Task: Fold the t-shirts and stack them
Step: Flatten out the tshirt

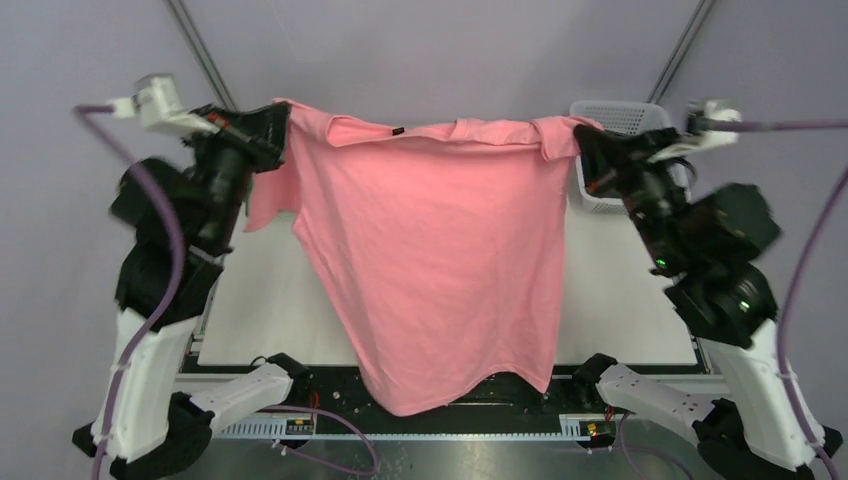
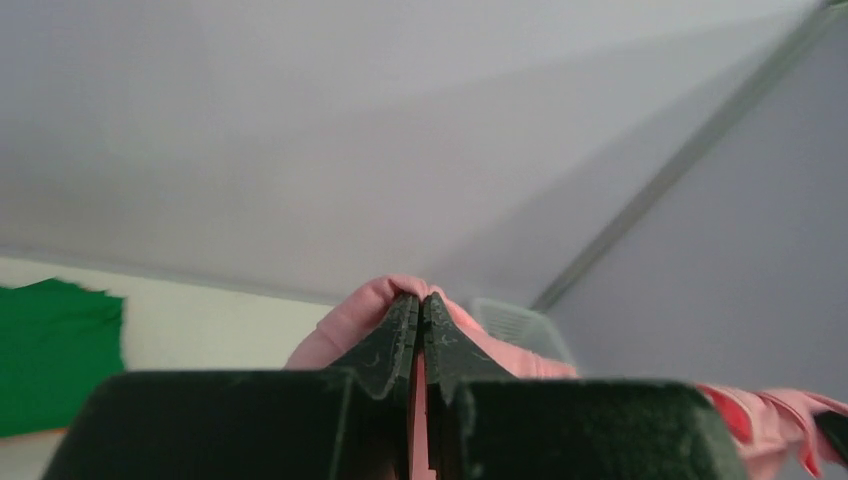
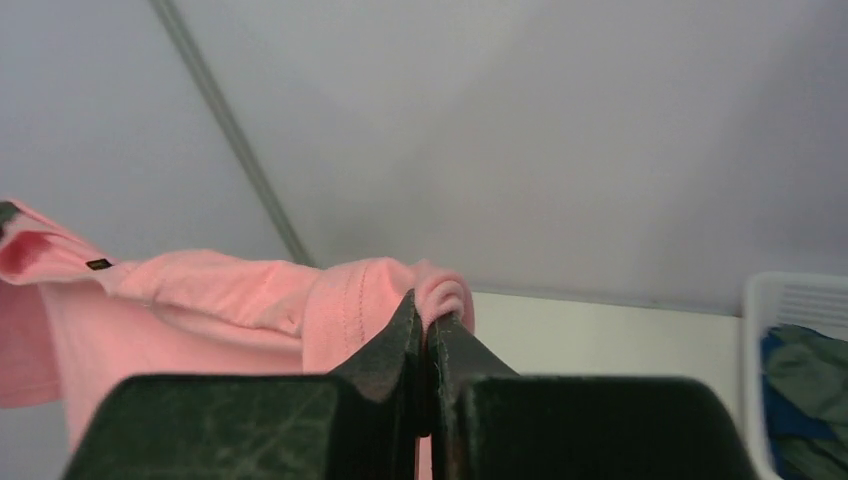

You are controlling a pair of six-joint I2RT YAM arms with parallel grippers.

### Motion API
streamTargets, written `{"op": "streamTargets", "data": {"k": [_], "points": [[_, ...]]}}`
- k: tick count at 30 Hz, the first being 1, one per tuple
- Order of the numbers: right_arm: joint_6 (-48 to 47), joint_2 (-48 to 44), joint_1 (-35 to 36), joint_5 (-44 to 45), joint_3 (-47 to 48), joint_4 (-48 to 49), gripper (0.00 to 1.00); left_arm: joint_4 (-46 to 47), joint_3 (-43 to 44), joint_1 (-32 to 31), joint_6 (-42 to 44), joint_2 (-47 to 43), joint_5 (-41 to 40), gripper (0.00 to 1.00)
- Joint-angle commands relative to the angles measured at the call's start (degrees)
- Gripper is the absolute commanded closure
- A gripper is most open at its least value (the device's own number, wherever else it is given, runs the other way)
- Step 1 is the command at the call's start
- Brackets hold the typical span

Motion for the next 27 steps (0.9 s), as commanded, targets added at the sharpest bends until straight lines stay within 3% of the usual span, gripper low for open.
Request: {"op": "streamTargets", "data": {"k": [1,6,12,15,17,19,23,27], "points": [[-9.89,8.93,-3.51,9.25,2.47,2.63,1.00,-2.92,7.46,3.32,4.47,13.60,-8.43,1.00],[-9.88,17.63,-11.40,5.83,8.21,5.89,1.00,-5.55,22.20,11.16,3.63,26.39,-0.46,1.00],[-12.13,25.06,-13.60,3.00,22.13,5.51,1.00,-5.96,37.07,12.20,6.81,33.39,3.83,1.00],[-10.65,25.38,-13.59,0.54,26.07,2.97,1.00,-6.44,39.60,12.20,7.22,32.61,5.18,1.00],[-10.61,23.31,-13.56,-1.84,23.38,2.34,1.00,-5.91,35.33,12.20,6.97,29.36,4.69,1.00],[-9.38,19.24,-13.56,-3.72,16.09,2.66,1.00,-3.29,22.34,12.20,6.71,23.98,5.71,1.00],[-3.94,6.84,-13.60,-7.51,-7.71,3.55,1.00,5.49,-8.56,12.20,3.17,9.74,8.51,1.00],[9.41,-6.66,-13.60,-12.50,-36.50,7.41,1.00,14.01,-39.20,12.20,-8.45,-2.73,8.94,1.00]]}}
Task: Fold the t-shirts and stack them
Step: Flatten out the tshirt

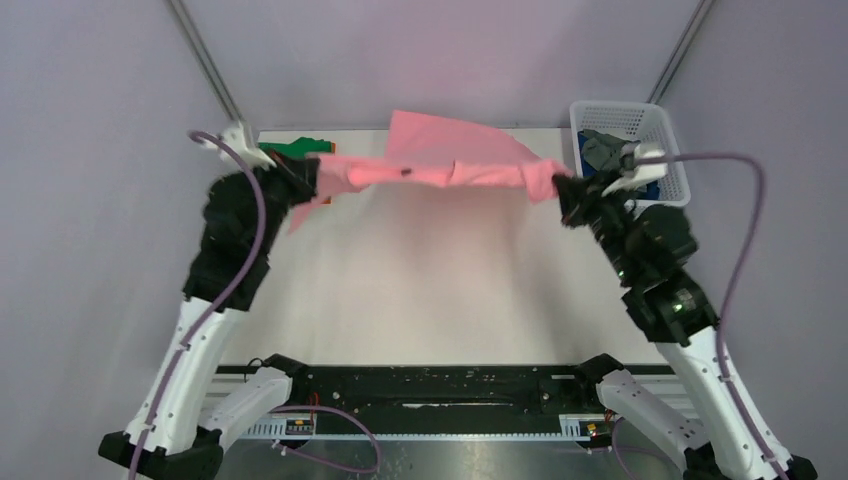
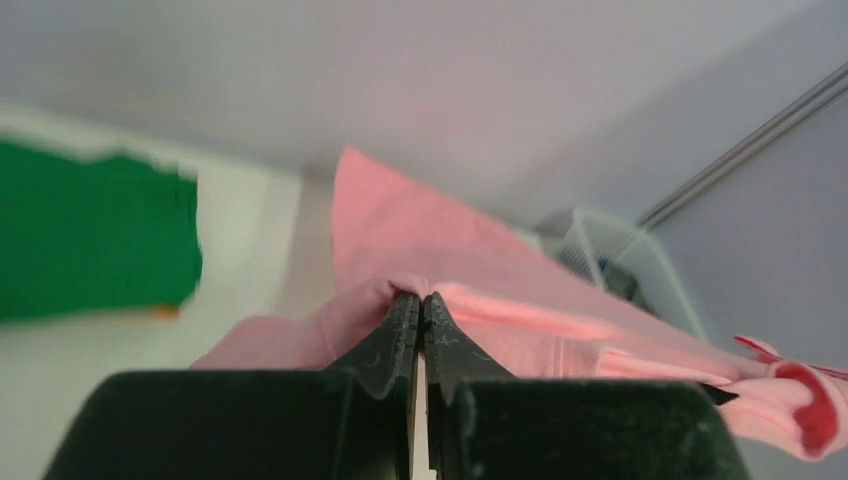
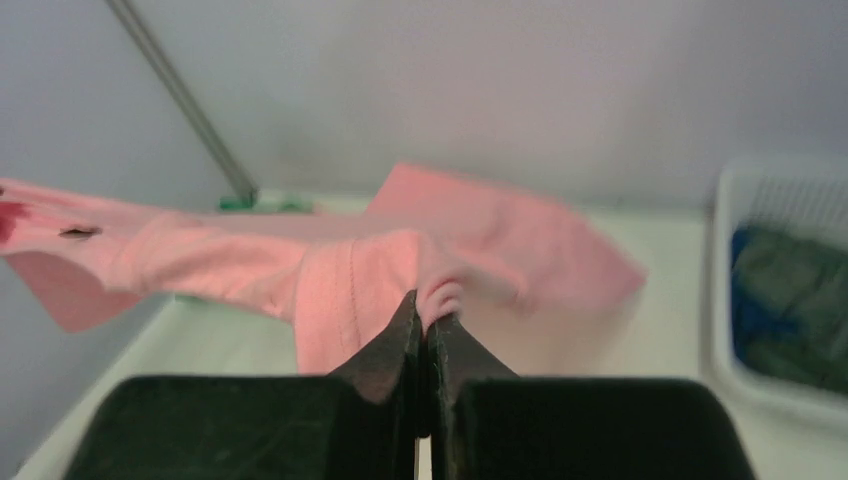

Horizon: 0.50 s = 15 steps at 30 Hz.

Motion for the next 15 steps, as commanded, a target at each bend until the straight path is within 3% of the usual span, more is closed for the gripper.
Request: {"op": "streamTargets", "data": {"k": [1,5,6,9,12,14,15], "points": [[16.16,-9.16,-0.42,-7.42,-26.24,2.95,1.00,9.70,-27.15,0.31,-11.75,-8.23,2.43,1.00],[27.54,-13.95,-0.43,-19.59,-43.48,3.63,1.00,7.94,-45.85,0.32,-18.44,-14.50,-2.30,1.00],[28.48,-14.42,-0.42,-21.07,-46.01,1.47,0.99,6.52,-48.42,0.31,-19.49,-15.27,-2.98,0.96],[32.45,-15.17,-0.38,-24.84,-52.84,-3.52,0.89,2.51,-54.55,0.31,-22.65,-15.80,-3.84,0.88],[38.49,-15.99,-0.34,-31.61,-59.12,-1.27,0.83,-1.43,-57.45,0.31,-24.79,-15.08,-3.34,0.77],[39.27,-16.91,-0.31,-34.33,-60.60,-3.38,0.68,-4.54,-57.60,0.33,-26.11,-15.54,-4.59,0.56],[38.39,-17.75,-0.33,-33.88,-59.66,-6.88,0.60,-6.49,-57.13,0.32,-26.47,-16.25,-5.66,0.52]]}}
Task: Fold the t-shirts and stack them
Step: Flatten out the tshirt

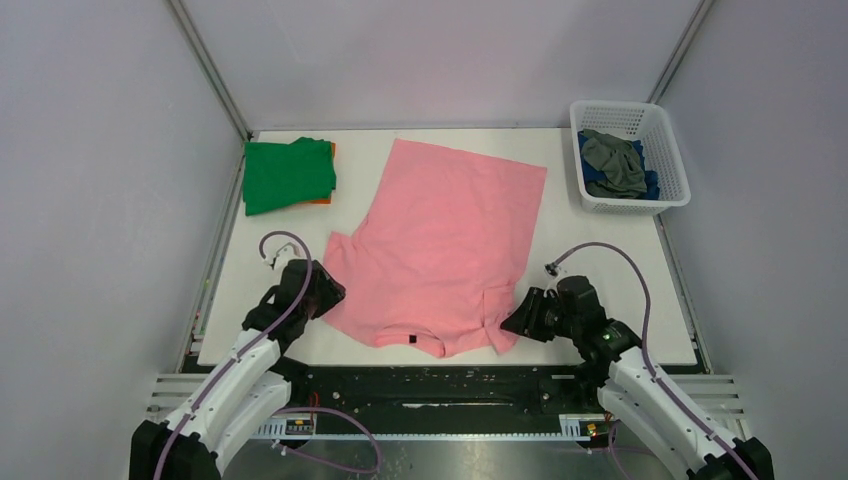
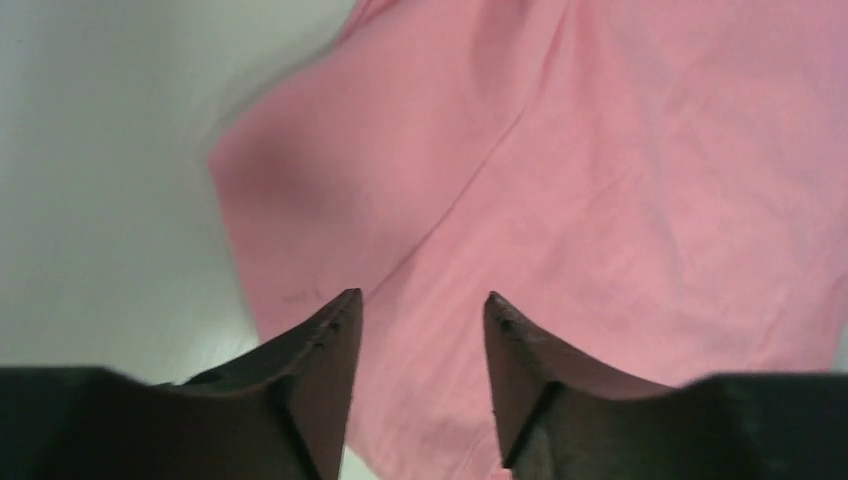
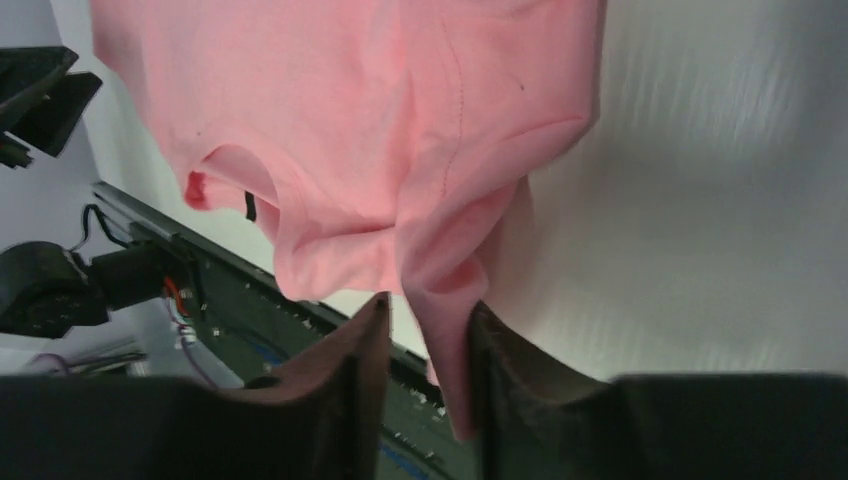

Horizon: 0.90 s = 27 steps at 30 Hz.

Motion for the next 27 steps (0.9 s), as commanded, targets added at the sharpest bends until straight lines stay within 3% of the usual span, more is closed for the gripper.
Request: {"op": "streamTargets", "data": {"k": [1,3,4,5,11,14,18,21,27], "points": [[4.16,-3.58,-0.11,-6.56,1.17,-7.34,0.52,-4.52,1.33,0.27,-4.82,-2.82,-4.57,0.48],[1.86,-6.06,-0.07,-1.89,4.87,-14.97,0.23,-7.72,3.72,0.29,-4.88,-4.61,-5.89,0.31],[0.95,-7.10,-0.08,0.42,7.23,-17.88,0.04,-9.22,5.25,0.31,-4.65,-5.33,-5.96,0.16],[-0.50,-7.67,-0.08,3.17,9.57,-19.85,0.01,-9.90,6.84,0.21,-4.19,-5.48,-5.67,0.03],[-4.16,-3.31,-0.12,17.29,16.74,-16.05,0.00,-7.85,13.00,-1.23,-1.52,1.57,2.76,0.01],[-4.27,3.25,-0.12,15.05,15.00,-4.33,0.01,-2.35,11.61,-4.53,-2.34,6.94,6.84,0.01],[-4.92,18.91,0.01,6.23,17.02,7.21,0.00,6.79,9.03,-7.11,-3.01,16.16,13.11,0.01],[-4.73,28.47,1.85,2.77,18.16,12.12,0.01,8.51,9.31,-7.11,-2.80,22.44,11.82,0.01],[-7.88,40.44,14.36,12.58,22.98,5.42,0.01,9.61,13.06,-3.34,-0.39,35.59,6.45,0.01]]}}
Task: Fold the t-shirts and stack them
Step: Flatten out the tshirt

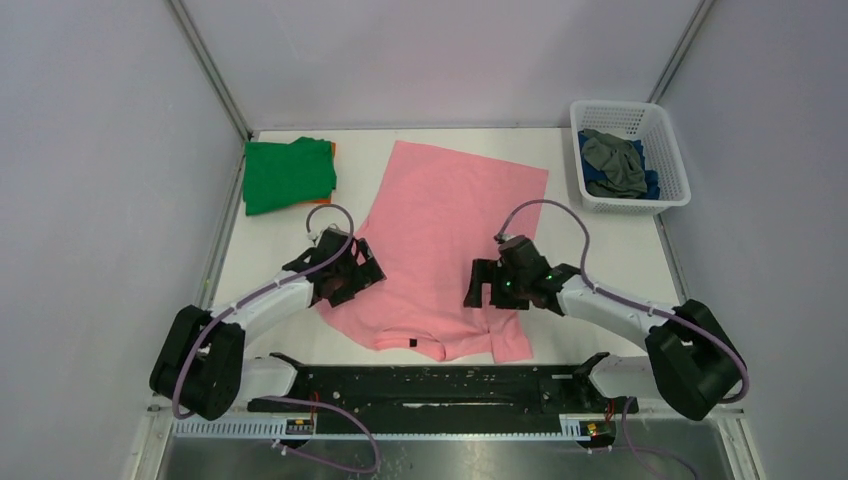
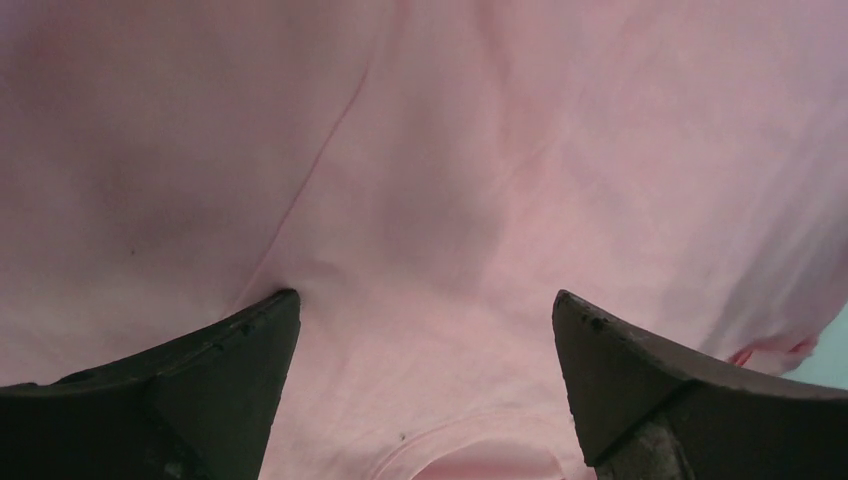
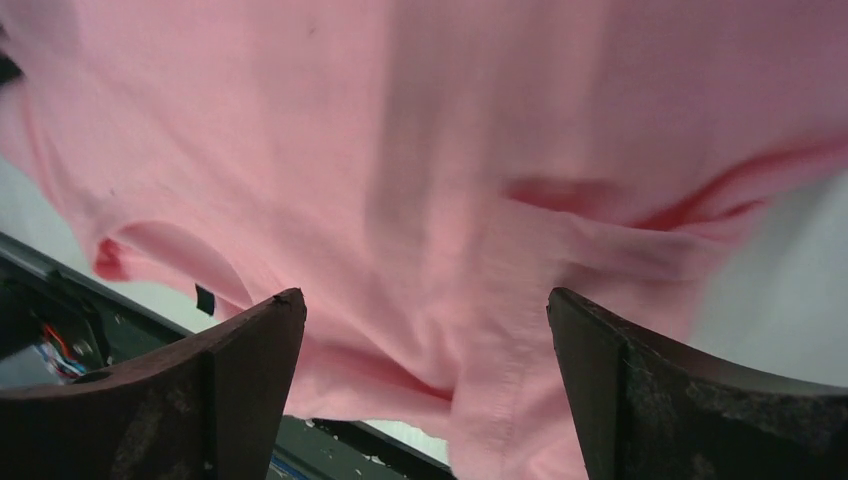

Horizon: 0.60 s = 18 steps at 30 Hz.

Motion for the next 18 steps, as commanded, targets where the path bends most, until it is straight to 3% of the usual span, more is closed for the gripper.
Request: {"op": "streamTargets", "data": {"k": [1,5,10,13,18], "points": [[-1.73,3.79,7.94,4.61,3.62,-0.88,0.01,4.09,3.87,4.41,2.17,9.87,-2.75,0.01],[0.99,3.71,12.69,3.40,-0.66,-1.39,0.00,3.88,12.96,5.94,2.71,22.19,-6.00,0.01],[3.71,4.82,24.13,-1.75,-1.34,1.50,0.01,0.93,35.82,5.74,4.32,41.68,3.08,0.01],[2.61,7.41,32.87,-4.63,3.62,5.40,0.00,-2.18,49.03,5.49,5.12,49.74,7.45,0.01],[-5.96,8.25,39.36,-8.59,14.78,3.42,0.01,-8.39,66.70,5.20,8.16,55.38,5.92,0.01]]}}
